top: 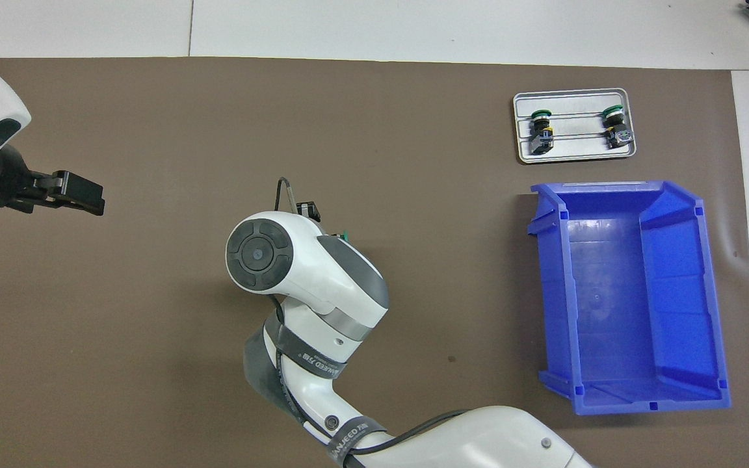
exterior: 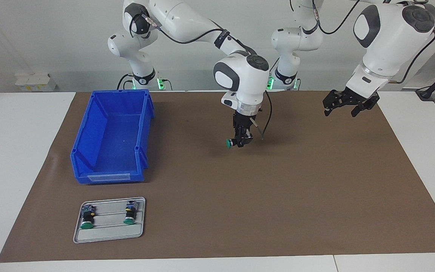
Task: Place and press button with both arms
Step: 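Carry the green button with the right gripper to the table center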
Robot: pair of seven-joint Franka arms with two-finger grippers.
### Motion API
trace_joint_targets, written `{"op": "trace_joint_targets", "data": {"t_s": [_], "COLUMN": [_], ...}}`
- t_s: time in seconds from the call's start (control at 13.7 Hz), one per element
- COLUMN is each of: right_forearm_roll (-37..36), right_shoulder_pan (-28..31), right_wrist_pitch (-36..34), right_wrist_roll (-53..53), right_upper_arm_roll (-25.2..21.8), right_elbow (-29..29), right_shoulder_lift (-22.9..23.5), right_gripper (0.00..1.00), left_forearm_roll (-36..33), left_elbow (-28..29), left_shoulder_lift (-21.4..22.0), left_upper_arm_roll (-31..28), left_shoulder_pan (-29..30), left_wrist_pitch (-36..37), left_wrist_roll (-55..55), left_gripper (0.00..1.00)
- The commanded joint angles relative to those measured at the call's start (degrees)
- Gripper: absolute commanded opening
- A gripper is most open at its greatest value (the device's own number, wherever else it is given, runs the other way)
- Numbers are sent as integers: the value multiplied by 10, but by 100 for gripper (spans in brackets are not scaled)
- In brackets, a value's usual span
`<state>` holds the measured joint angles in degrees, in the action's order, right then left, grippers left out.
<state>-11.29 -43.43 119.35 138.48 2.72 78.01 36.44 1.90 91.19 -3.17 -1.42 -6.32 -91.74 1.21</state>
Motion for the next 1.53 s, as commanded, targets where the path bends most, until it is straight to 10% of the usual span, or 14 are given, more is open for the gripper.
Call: {"op": "trace_joint_targets", "data": {"t_s": [0.0, 1.02, 1.16, 1.24, 1.46], "right_forearm_roll": [35, 61, 61, 61, 64], "right_shoulder_pan": [1, -2, -3, -1, 8], "right_wrist_pitch": [38, 121, 115, 106, 113], "right_wrist_roll": [16, 44, 41, 40, 30], "right_upper_arm_roll": [3, 4, 4, 5, 11], "right_elbow": [-6, 87, 81, 74, 68], "right_shoulder_lift": [6, -2, -2, -2, -10], "right_gripper": [0, 0, 77, 96, 97], "left_forearm_roll": [5, 5, 5, 5, 6], "left_elbow": [21, 21, 20, 21, 33], "left_shoulder_lift": [16, 21, 21, 21, 21], "left_upper_arm_roll": [4, 11, 11, 13, 13], "left_shoulder_pan": [6, -6, -8, -12, -54], "left_wrist_pitch": [-12, -8, -10, -15, -104], "left_wrist_roll": [5, 1, -1, -2, -51], "left_gripper": [100, 100, 100, 100, 100]}}
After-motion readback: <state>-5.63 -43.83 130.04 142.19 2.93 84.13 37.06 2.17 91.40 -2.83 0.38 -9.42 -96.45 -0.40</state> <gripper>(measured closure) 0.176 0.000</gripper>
